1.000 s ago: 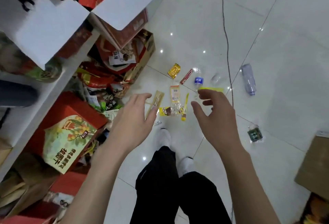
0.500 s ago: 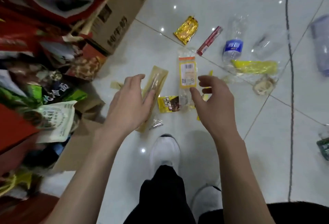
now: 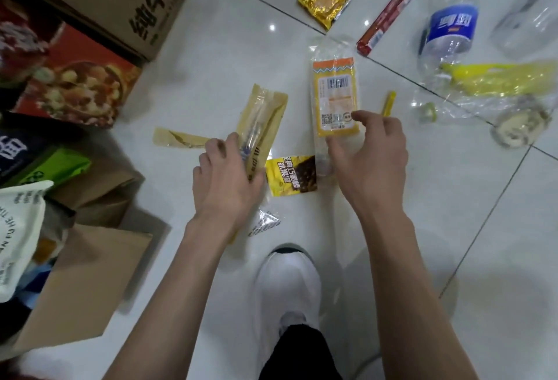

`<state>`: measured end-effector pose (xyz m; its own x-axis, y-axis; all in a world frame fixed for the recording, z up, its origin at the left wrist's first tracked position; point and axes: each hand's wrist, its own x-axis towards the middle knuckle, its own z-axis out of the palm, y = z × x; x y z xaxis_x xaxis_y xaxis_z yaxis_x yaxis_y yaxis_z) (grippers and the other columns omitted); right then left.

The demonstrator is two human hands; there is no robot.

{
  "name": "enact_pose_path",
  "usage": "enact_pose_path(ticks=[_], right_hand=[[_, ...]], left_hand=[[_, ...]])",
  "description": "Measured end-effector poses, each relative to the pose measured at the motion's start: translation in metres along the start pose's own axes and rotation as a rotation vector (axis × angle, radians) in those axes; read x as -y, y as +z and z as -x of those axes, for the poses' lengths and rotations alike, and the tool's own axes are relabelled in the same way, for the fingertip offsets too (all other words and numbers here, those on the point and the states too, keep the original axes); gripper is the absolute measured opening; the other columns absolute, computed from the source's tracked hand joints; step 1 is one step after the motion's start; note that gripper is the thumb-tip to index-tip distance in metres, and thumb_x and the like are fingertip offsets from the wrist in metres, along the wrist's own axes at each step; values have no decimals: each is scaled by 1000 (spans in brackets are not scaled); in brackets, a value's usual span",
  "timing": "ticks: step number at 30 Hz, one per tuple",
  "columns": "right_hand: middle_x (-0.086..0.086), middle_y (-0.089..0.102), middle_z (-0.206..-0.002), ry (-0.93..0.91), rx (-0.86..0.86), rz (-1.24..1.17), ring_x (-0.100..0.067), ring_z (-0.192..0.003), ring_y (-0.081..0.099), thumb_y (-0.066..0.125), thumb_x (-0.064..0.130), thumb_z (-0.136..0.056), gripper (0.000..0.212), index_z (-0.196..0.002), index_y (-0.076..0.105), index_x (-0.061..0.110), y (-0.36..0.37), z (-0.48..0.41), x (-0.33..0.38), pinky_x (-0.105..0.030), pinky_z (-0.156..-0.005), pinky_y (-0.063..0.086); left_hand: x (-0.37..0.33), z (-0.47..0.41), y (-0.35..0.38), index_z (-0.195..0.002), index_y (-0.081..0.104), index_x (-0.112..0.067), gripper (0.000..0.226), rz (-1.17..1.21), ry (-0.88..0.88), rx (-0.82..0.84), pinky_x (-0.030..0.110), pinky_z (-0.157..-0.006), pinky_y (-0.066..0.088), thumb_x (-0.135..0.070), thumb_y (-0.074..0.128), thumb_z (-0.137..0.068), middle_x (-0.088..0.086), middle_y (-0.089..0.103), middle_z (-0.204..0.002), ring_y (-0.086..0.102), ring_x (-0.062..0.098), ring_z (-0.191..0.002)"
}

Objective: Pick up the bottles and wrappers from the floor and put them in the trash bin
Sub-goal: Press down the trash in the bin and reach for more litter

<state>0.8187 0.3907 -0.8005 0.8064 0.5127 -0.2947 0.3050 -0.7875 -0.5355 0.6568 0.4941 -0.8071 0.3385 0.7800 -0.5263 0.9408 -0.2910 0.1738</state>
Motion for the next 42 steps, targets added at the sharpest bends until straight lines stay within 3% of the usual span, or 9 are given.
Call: enact_pose_path(ticks=[9, 15, 20, 26, 31, 38, 42], right_hand=[[-13, 40, -142, 100, -61, 57, -33, -130, 39, 82, 52, -67, 101, -150, 37, 16, 47, -17, 5, -44, -108, 31], [-17, 43, -137, 107, -79, -20, -36, -125, 42, 75, 36, -74, 89, -150, 38, 10, 52, -15, 1, -44, -107, 34], [-14, 38, -140, 104, -64, -85, -33, -127, 39, 74, 32, -77, 88, -153, 33, 12, 12, -4, 21, -37, -107, 29], [-13, 39, -139, 60, -110, -167, -31, -127, 41, 76, 34, -77, 90, -153, 33, 13, -125, 44, 95, -38, -106, 31], [-16, 40, -137, 12, -179, -210, -34, -125, 43, 76, 31, -75, 89, -152, 35, 11, -290, 100, 173, -42, -106, 36], [-8, 42, -137, -44, -247, -275, -26, -127, 42, 76, 34, -77, 88, -152, 34, 15, -524, 200, 275, -40, -108, 38], [-7, 43, -137, -105, -348, -273, -24, -128, 38, 78, 34, -77, 87, -151, 35, 16, -640, 267, 317, -27, -103, 27]], left_hand=[[-3, -18, -7, -146, 34, -14, 64, 81, -10, -68, 45, -91, 42, -35, 62, -92, 13, 44, -133, 48, 36, -119], [-3, -11, -21, -149, 31, -16, 68, 117, 6, -123, 46, -93, 44, -42, 60, -93, 9, 43, -138, 46, 31, -123], [-17, 16, -64, -147, 35, -18, 66, 137, 59, -147, 45, -98, 43, -42, 61, -91, 8, 47, -137, 48, 30, -124], [-48, 106, -192, -145, 38, -16, 64, 150, 116, -223, 45, -103, 42, -39, 62, -91, 9, 47, -139, 46, 28, -127], [-96, 210, -325, -146, 37, -17, 64, 113, 184, -242, 44, -101, 44, -41, 62, -91, 6, 48, -136, 47, 26, -125], [-166, 371, -509, -147, 36, -22, 65, 93, 270, -282, 45, -97, 47, -45, 60, -92, 1, 46, -138, 47, 23, -125], [-197, 472, -598, -148, 35, -23, 66, 134, 346, -337, 45, -98, 47, -44, 60, -91, -1, 47, -138, 49, 21, -125]])
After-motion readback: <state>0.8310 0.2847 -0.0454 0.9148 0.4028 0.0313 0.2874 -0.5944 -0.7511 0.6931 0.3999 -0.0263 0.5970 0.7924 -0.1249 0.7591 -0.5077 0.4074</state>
